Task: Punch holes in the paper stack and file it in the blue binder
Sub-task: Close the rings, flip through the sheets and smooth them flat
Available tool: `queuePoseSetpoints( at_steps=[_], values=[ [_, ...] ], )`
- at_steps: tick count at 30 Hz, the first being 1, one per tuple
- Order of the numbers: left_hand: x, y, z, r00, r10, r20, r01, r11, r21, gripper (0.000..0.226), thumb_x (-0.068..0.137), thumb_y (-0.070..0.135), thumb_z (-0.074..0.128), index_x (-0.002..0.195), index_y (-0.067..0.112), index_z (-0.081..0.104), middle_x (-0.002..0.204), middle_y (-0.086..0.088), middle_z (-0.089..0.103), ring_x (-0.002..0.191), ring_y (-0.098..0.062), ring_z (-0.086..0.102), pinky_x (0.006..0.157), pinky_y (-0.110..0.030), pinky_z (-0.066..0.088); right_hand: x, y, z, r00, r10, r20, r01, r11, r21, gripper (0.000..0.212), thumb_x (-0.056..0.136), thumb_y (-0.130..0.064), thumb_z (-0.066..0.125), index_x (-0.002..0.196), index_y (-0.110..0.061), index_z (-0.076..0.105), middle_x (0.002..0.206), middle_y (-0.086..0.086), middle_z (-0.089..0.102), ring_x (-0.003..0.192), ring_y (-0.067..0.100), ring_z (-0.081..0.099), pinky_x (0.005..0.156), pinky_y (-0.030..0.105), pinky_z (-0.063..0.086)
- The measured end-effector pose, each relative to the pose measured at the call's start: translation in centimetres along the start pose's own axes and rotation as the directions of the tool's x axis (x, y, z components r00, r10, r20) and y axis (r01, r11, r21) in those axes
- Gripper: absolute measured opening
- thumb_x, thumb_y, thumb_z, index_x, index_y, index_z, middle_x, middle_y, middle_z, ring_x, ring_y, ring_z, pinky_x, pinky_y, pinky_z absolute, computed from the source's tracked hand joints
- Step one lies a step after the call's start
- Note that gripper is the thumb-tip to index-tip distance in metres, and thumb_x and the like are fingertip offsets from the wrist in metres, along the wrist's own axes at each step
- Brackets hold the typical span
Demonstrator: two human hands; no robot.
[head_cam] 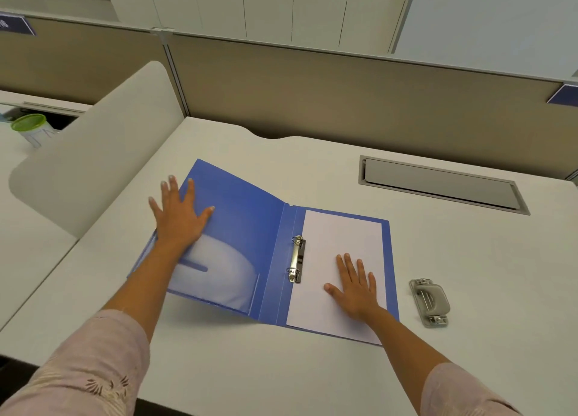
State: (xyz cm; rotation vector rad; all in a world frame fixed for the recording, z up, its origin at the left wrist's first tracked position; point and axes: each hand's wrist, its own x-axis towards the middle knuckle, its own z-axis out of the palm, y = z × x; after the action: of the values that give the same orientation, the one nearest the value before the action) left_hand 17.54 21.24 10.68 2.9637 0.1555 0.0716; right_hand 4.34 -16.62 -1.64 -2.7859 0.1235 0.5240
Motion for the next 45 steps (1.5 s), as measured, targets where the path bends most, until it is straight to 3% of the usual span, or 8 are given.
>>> queuePoseSetpoints(
  at_steps=[5,13,18,22,26,28,36,45],
  values=[
    [0.6,-1.8,-3.3,0.967,-0.056,0.251,0.167,0.876,-0.452,0.083,0.086,0.05,0.061,0.148,0.011,0.023,0.145,-0.008,0.044,0.126,-0.028,0.048,0.091,-0.037,0.042,0.0,0.0,-0.2,1.0,-0.005,-0.006,0.006,1.0,0.009,0.08,0.092,-0.065,0.024,0.146,-0.03,-0.024,0.157,-0.006,-0.026,0.145,0.023,-0.024,0.116,0.048,-0.011],
    [-1.9,5.2,-11.7,0.913,0.363,0.188,-0.057,0.568,-0.821,0.026,0.088,0.043,0.062,0.113,0.048,0.056,0.096,0.039,0.065,0.088,0.019,0.061,0.065,-0.002,0.047,-0.2,0.1,-0.6,1.0,-0.022,-0.015,0.023,0.996,0.088,0.082,0.091,-0.063,0.034,0.149,-0.031,-0.014,0.159,-0.007,-0.019,0.146,0.021,-0.02,0.116,0.047,-0.01],
    [-5.9,12.5,-10.1,0.778,0.575,0.254,-0.057,0.467,-0.882,0.07,0.083,0.059,0.047,0.147,0.04,0.027,0.144,0.021,0.041,0.12,0.01,0.048,0.101,-0.017,0.039,-1.0,0.2,-3.0,1.0,-0.018,-0.013,0.022,0.915,0.403,0.065,0.098,-0.047,0.036,0.152,-0.026,0.006,0.161,-0.006,0.001,0.149,0.016,-0.004,0.118,0.041,-0.005],
    [-9.4,18.0,-4.8,0.683,0.625,0.378,-0.129,0.613,-0.78,0.065,0.098,0.05,0.023,0.152,0.024,-0.001,0.16,0.011,-0.001,0.147,-0.008,0.001,0.121,-0.034,0.006,-2.3,0.4,-6.1,0.994,0.103,-0.017,-0.051,0.622,0.781,0.055,0.1,-0.047,0.03,0.15,-0.024,0.027,0.156,-0.006,0.029,0.143,0.013,0.027,0.12,0.036,0.015],
    [-13.0,20.6,1.1,0.627,0.56,0.542,-0.25,0.803,-0.541,0.07,0.092,0.066,0.014,0.151,0.034,-0.006,0.16,0.004,-0.013,0.148,-0.02,-0.009,0.119,-0.052,0.001,-3.6,2.3,-9.4,0.976,0.182,0.121,-0.109,-0.076,0.991,0.057,0.096,-0.058,0.026,0.13,-0.02,0.052,0.11,-0.001,0.071,0.098,0.019,0.069,0.082,0.04,0.055],
    [-14.5,20.8,3.7,0.587,0.562,0.583,-0.295,0.819,-0.492,0.073,0.09,0.07,0.015,0.151,0.035,-0.009,0.159,0.002,-0.02,0.147,-0.022,-0.017,0.117,-0.053,-0.008,-4.2,3.5,-10.6,0.969,0.224,0.106,-0.06,-0.202,0.977,0.061,0.094,-0.063,0.026,0.134,-0.023,0.049,0.116,0.001,0.068,0.1,0.025,0.068,0.081,0.041,0.056],
    [-17.4,19.7,10.1,0.566,0.586,0.579,-0.594,0.778,-0.206,0.091,0.088,0.072,0.026,0.149,0.022,-0.018,0.154,-0.006,-0.033,0.14,-0.025,-0.034,0.11,-0.051,-0.022,-5.6,5.2,-8.2,0.956,0.273,-0.107,-0.071,0.569,0.819,0.07,0.089,-0.041,0.062,0.148,-0.028,0.028,0.152,-0.009,0.032,0.139,0.013,0.032,0.104,0.029,0.031],
    [-18.4,18.9,10.8,0.617,0.616,0.489,-0.702,0.712,-0.01,0.105,0.083,0.076,0.033,0.137,0.021,-0.039,0.15,-0.007,-0.039,0.137,-0.03,-0.037,0.095,-0.043,-0.038,-6.3,4.8,-2.5,0.981,-0.196,0.019,0.186,0.956,0.225,0.129,0.056,-0.08,0.065,0.148,-0.036,-0.016,0.156,-0.017,-0.023,0.142,0.01,-0.025,0.117,0.038,-0.007]
  ],
)
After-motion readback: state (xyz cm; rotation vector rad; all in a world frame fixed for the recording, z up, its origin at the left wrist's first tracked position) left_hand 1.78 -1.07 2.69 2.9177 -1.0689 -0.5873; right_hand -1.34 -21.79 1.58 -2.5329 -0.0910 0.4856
